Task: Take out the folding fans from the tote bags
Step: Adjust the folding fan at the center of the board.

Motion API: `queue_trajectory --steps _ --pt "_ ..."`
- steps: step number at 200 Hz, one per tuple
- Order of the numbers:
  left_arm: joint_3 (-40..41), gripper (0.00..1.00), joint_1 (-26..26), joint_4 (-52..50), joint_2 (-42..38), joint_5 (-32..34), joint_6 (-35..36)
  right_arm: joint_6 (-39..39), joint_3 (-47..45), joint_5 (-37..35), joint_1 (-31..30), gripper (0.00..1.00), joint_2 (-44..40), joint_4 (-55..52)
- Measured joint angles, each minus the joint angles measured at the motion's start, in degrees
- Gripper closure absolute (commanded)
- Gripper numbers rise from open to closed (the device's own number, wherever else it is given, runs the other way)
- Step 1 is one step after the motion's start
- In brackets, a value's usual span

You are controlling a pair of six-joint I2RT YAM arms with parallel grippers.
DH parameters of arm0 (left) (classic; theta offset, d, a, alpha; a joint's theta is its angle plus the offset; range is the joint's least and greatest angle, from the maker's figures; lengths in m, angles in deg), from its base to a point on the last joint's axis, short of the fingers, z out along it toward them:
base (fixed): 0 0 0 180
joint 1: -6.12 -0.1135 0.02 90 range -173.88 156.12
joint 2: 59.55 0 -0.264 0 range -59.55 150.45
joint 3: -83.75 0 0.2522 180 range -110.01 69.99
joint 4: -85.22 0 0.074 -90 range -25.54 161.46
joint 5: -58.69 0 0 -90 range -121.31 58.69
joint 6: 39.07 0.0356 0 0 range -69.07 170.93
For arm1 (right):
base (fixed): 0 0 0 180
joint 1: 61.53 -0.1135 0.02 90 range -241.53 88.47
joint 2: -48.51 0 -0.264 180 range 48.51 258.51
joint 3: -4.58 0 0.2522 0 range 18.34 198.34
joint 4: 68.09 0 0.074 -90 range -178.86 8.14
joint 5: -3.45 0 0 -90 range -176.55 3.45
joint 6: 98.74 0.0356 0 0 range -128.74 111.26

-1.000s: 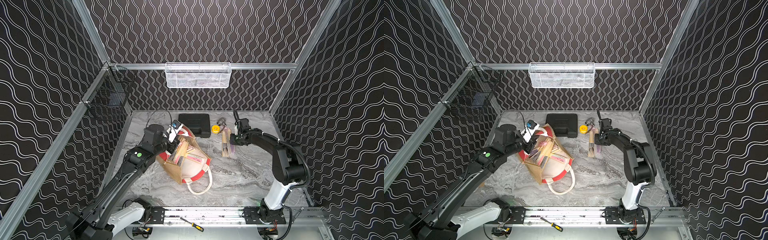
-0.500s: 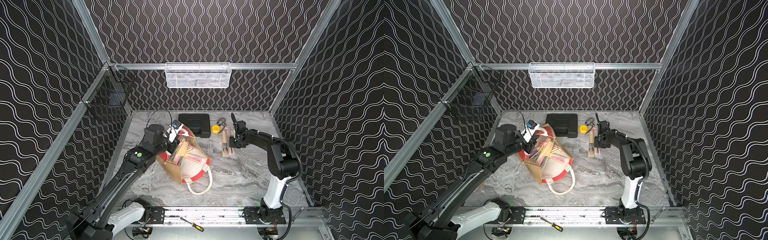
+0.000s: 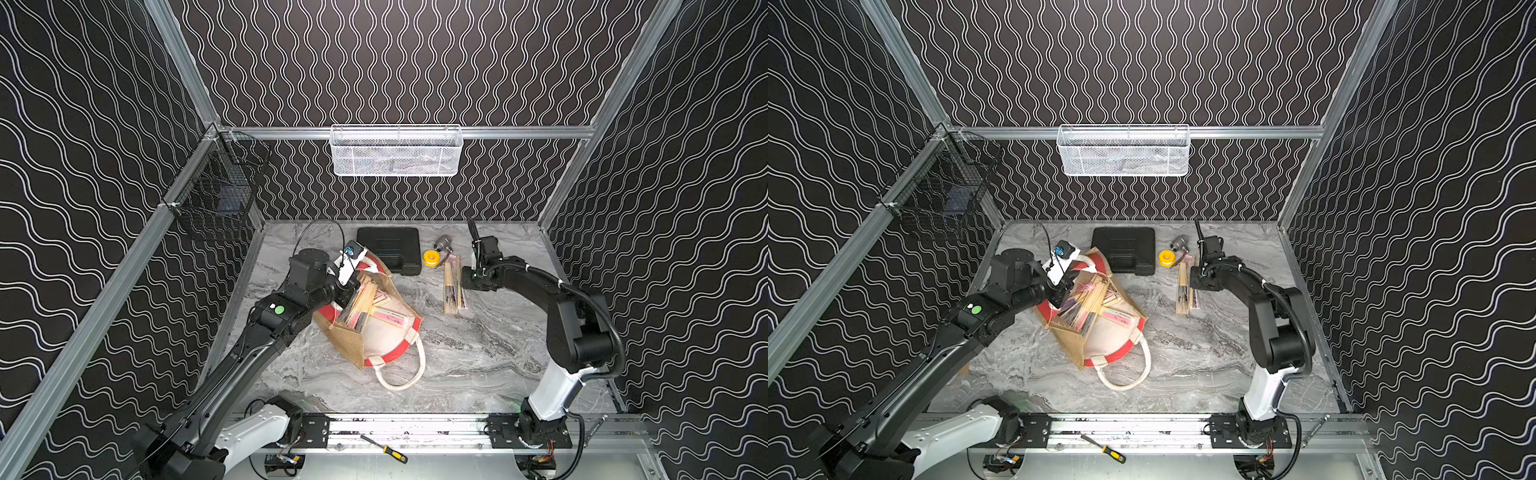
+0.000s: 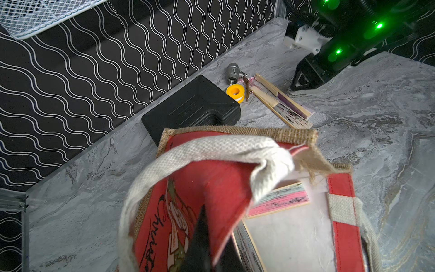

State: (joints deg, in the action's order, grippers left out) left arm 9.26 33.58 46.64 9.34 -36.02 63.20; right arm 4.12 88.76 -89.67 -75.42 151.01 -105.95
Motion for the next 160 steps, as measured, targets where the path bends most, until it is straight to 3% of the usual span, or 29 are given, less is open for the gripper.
queue_trajectory --steps 56,97,160 --pt "0.00 1.00 0.02 0.00 0.00 0.00 0.00 1.57 7.98 -2.05 -2.27 0.44 4.87 -4.33" --pt "0.02 1.00 0.04 0.00 0.00 0.00 0.00 1.64 15.02 -4.33 -2.19 0.46 13.68 -8.66" --pt "0.02 1.00 0.13 -0.02 -0.11 0.02 0.13 1.57 19.34 -5.25 -2.27 0.51 19.23 -10.38"
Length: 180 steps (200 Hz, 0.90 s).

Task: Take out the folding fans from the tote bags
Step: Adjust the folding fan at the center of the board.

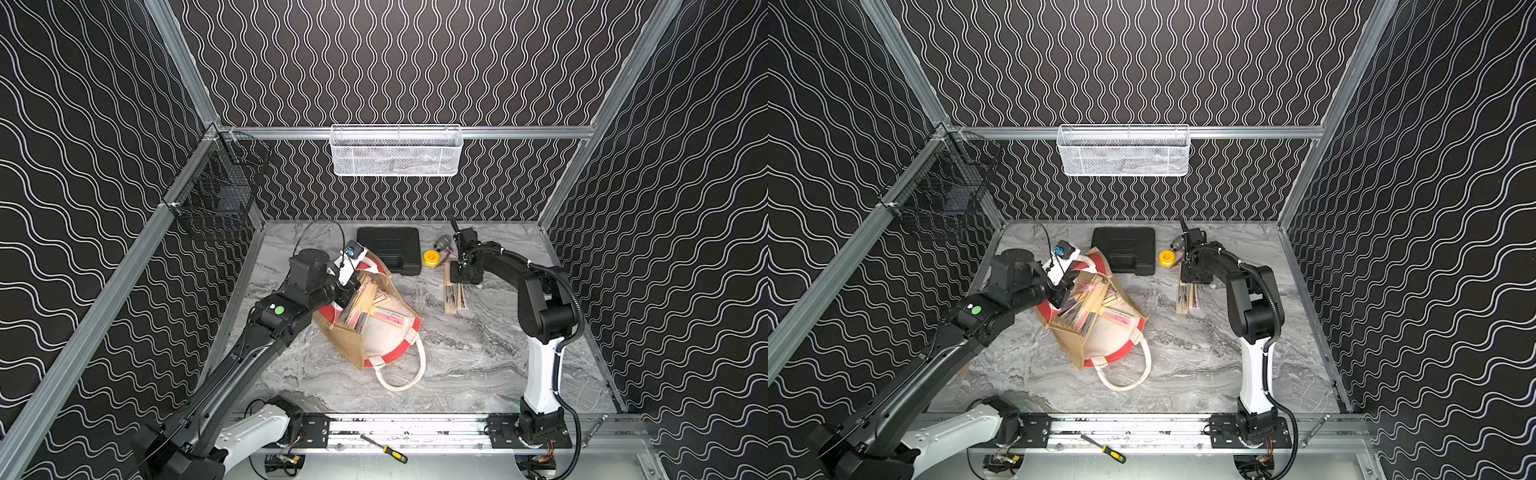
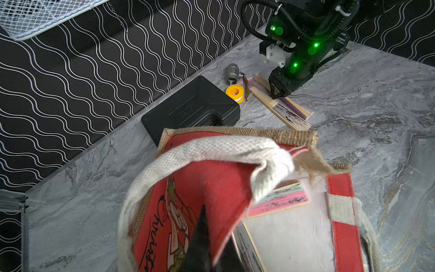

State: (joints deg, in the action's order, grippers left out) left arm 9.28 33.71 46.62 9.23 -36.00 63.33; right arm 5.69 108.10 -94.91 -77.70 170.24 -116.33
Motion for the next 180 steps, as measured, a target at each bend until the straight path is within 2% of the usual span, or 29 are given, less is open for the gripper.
queue_trajectory --steps 84,132,156,180 --pt "0.00 1.00 0.00 0.00 0.00 0.02 0.00 0.02 -0.61 0.15 0.13 0.59 0.66 0.04" --pt "0.00 1.00 0.07 0.00 0.00 0.02 0.00 -0.20 -0.17 1.27 0.94 0.66 1.11 -0.24" --pt "0.00 1.00 0.09 0.00 0.00 0.02 0.00 -0.39 0.11 2.54 1.75 0.73 1.31 -0.66" --pt "0.00 1.00 0.11 0.00 0.00 0.02 0.00 -0.55 0.20 4.39 2.82 0.84 1.22 -1.05"
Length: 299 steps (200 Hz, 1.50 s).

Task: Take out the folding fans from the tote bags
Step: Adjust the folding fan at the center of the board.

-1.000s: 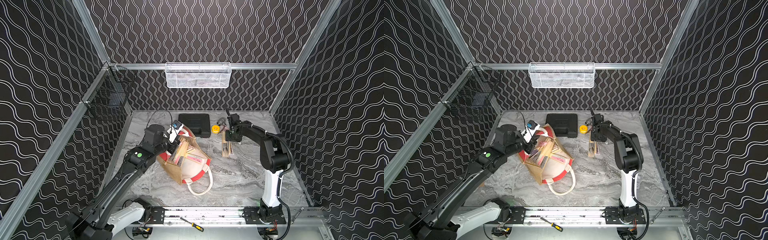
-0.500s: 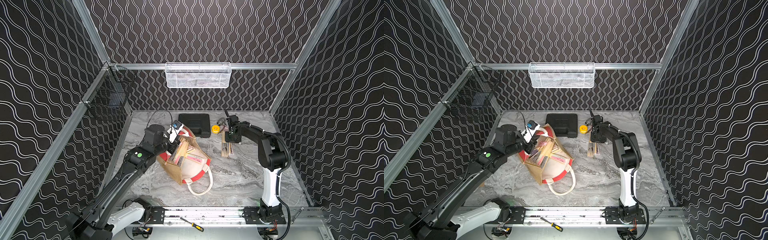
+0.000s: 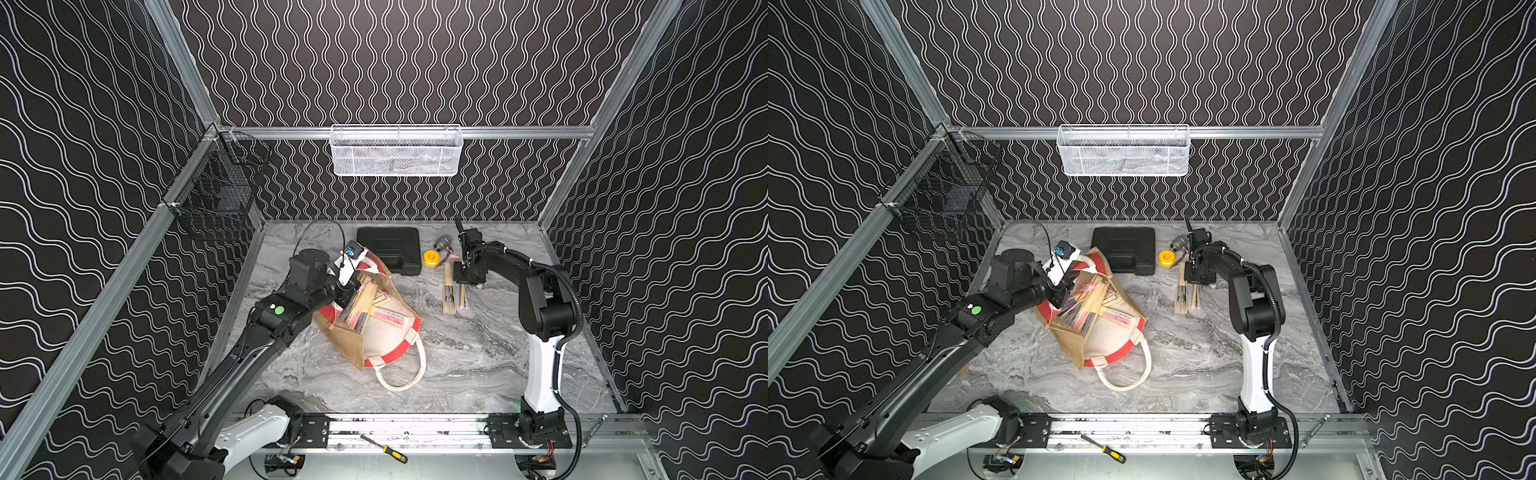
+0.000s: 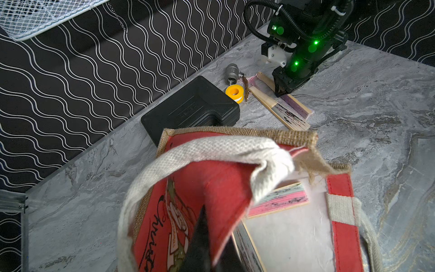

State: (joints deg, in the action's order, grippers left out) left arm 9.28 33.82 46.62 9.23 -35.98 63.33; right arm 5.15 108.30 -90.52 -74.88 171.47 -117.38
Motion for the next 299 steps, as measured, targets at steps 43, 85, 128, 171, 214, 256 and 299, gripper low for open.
queue_trajectory --steps 43,85,128,171,214,256,299 --pt "0.00 1.00 0.00 0.00 0.00 0.00 0.00 -0.26 0.79 3.65 1.05 1.00 -0.17 -1.03" --pt "0.00 1.00 0.07 0.00 0.02 0.00 0.00 -0.68 0.17 5.97 1.07 1.00 -1.25 -2.75" --pt "0.00 1.00 0.11 0.00 0.02 0.00 0.00 -0.90 0.28 3.30 1.07 0.94 -1.22 -3.82" --pt "0.00 1.00 0.11 0.00 0.04 0.00 0.00 -0.83 1.92 -3.21 -0.11 0.87 0.35 -4.44" --pt "0.04 1.00 0.11 0.00 0.04 -0.02 0.00 -0.83 4.83 -7.72 -2.34 0.74 2.51 -5.77" --pt "0.04 1.00 0.11 0.00 0.04 0.00 0.00 -0.85 5.84 -9.88 -5.25 0.60 2.95 -6.29" --pt "0.11 1.00 0.17 0.04 0.04 0.00 0.00 -0.87 4.61 -9.01 -6.95 0.59 1.60 -7.02"
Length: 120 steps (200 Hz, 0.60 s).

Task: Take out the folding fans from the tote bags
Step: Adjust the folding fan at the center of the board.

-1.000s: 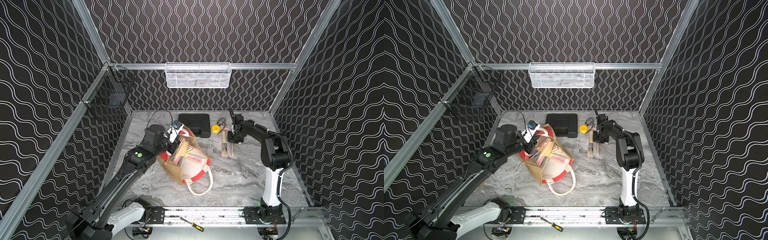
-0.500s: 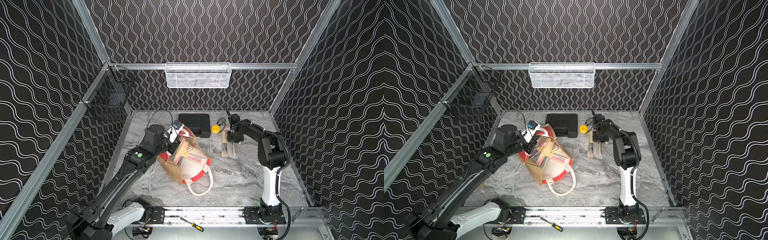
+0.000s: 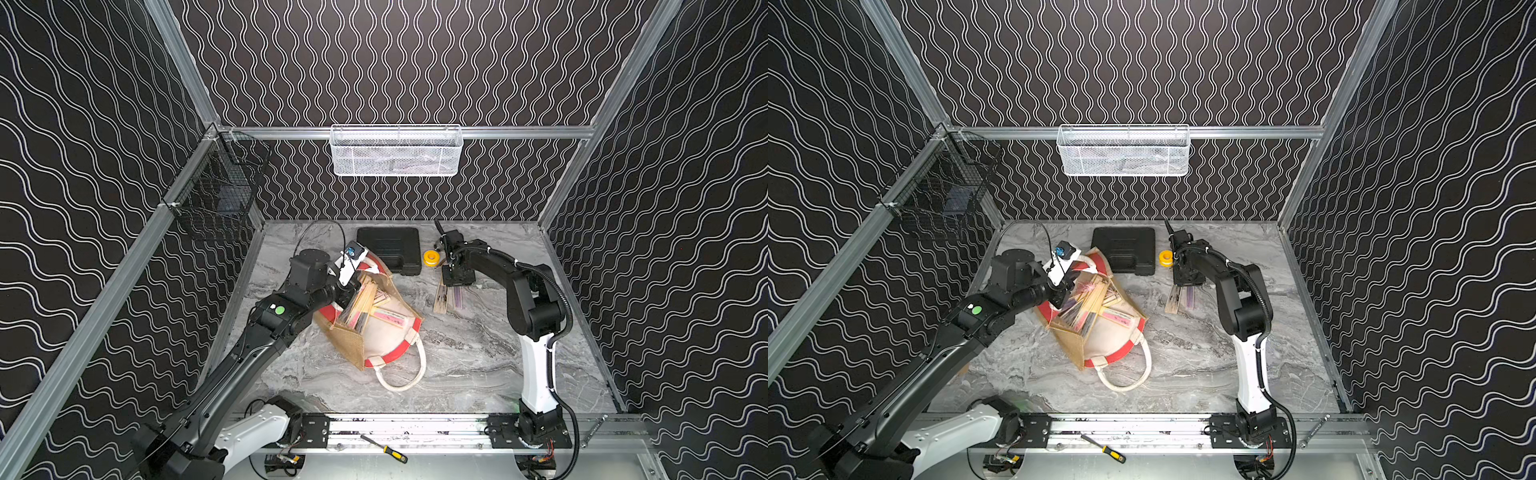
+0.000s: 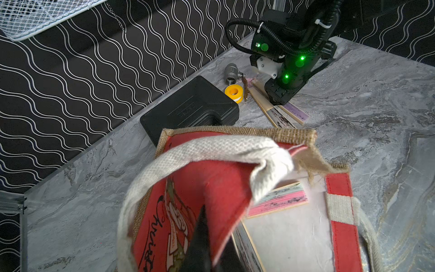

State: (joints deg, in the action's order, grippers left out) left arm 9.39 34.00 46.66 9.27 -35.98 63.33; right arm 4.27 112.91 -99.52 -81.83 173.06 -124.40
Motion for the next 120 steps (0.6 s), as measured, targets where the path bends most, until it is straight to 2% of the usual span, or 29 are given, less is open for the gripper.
queue_trajectory --steps 80,99,120 --pt "0.02 1.00 0.04 0.07 0.22 0.00 0.02 0.87 -5.51 1.33 1.05 0.55 -9.09 2.23" --pt "0.02 1.00 0.04 0.07 0.22 0.20 0.02 1.49 -9.49 2.89 1.60 0.55 -12.44 4.48" --pt "0.02 1.00 0.04 0.09 0.22 0.70 0.07 2.82 -16.15 6.64 1.36 0.54 -19.82 7.19"
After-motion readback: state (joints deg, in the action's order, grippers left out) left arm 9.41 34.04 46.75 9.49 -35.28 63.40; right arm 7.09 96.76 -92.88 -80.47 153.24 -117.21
